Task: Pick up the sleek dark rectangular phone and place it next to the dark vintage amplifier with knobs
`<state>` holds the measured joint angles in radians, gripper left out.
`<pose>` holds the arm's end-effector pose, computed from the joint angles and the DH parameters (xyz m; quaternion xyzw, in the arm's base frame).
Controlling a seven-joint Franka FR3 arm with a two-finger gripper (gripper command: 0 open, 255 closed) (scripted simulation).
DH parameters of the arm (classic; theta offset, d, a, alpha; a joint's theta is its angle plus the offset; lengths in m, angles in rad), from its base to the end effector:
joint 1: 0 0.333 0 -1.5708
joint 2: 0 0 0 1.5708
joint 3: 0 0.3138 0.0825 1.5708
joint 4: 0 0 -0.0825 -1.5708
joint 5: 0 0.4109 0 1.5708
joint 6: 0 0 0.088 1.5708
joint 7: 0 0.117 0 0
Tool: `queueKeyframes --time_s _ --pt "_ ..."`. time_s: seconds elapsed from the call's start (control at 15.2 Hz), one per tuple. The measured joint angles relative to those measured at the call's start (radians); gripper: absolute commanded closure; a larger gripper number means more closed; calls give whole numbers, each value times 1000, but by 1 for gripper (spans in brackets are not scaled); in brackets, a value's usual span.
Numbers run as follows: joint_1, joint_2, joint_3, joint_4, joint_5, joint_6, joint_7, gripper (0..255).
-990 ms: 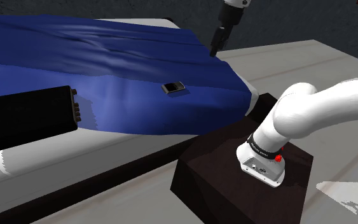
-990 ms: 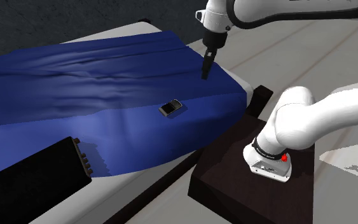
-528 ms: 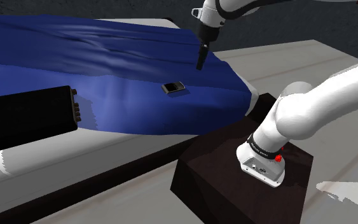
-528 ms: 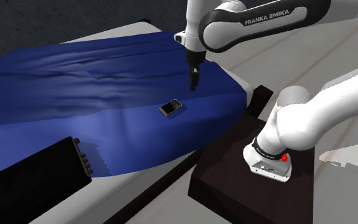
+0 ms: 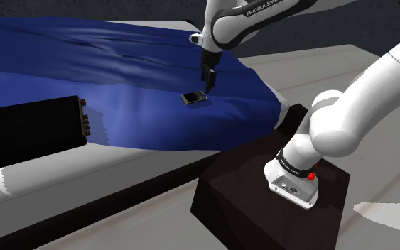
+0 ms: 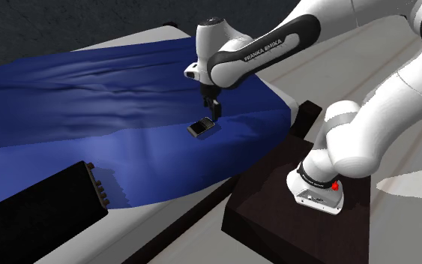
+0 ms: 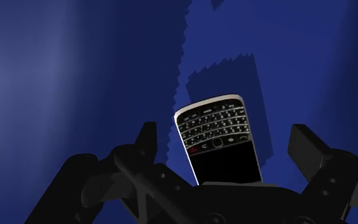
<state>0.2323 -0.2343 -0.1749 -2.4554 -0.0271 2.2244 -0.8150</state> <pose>0.4721 0.0274 0.3559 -0.9018 -0.4320 -0.0036 0.0088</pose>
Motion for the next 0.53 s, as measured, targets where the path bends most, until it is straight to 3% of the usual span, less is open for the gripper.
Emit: queueKeyframes --time_s 0.53 --pt "17 106 -3 -17 18 118 -59 0"
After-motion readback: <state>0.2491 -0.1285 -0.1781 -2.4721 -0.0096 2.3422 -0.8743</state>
